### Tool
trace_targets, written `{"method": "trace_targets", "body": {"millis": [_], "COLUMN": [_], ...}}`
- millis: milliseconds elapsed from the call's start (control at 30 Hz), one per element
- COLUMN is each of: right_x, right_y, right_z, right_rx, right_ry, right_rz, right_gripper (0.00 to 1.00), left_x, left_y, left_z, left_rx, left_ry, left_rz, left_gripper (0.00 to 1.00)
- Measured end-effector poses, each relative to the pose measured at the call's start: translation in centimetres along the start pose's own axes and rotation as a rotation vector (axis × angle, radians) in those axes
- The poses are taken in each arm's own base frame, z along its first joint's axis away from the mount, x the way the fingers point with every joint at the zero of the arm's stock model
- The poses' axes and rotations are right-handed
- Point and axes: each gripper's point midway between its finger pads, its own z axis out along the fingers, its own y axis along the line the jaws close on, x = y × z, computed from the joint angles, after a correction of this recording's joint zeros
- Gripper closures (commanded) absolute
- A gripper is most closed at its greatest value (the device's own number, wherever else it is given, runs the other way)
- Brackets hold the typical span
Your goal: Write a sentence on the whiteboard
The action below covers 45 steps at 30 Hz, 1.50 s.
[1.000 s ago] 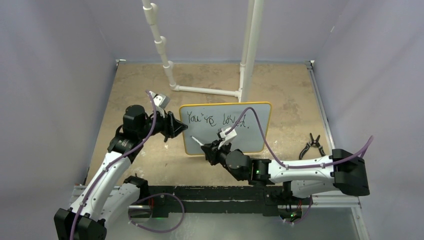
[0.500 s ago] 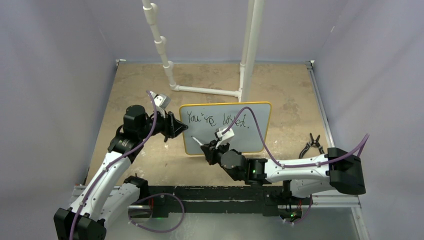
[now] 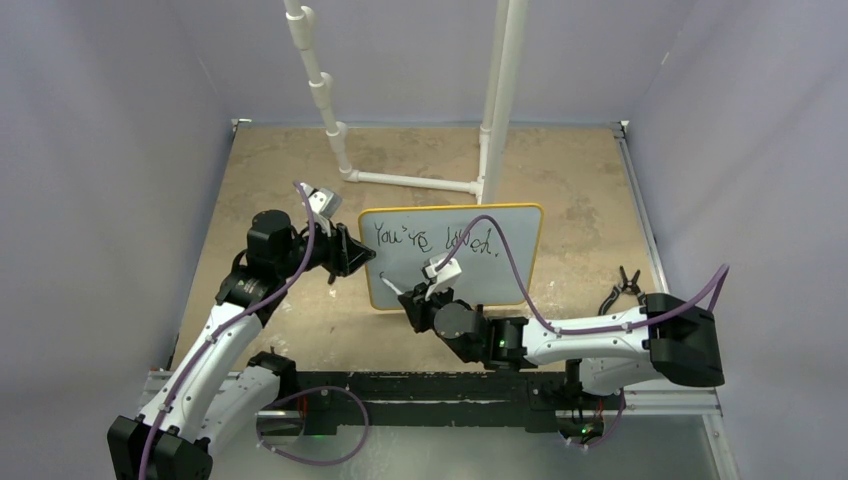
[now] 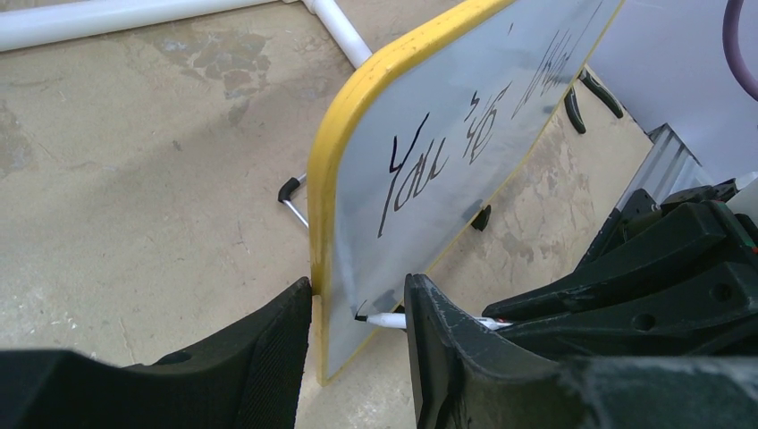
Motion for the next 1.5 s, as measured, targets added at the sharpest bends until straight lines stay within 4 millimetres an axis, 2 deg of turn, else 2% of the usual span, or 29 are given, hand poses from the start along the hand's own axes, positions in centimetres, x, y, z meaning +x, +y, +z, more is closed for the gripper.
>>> {"method": "trace_targets", "body": {"millis": [367,933,1500], "right_x": [1.0,-0.8,-0.6], "right_y": [-0.4,-0.5,-0.5], "right_z": [-0.2,-0.3,-0.4], "right_rx": [0.016,0.031,0.031], "right_ry": [0.035,-0.015,-0.005], "right_rz": [0.003,-0.016,0.006], "right_gripper": [1.0,1.0,1.0], "left_x": [0.0,0.0,0.0], "left_y": [0.0,0.1,0.1], "left_z": [0.0,0.0,0.0], "left_rx": [-0.003,-0.006,-0.006], "left_ry": [0.0,-0.001,-0.001], "left_rz": [0.0,0.006,0.006], "left_gripper": [0.59,0.6,0.6]}}
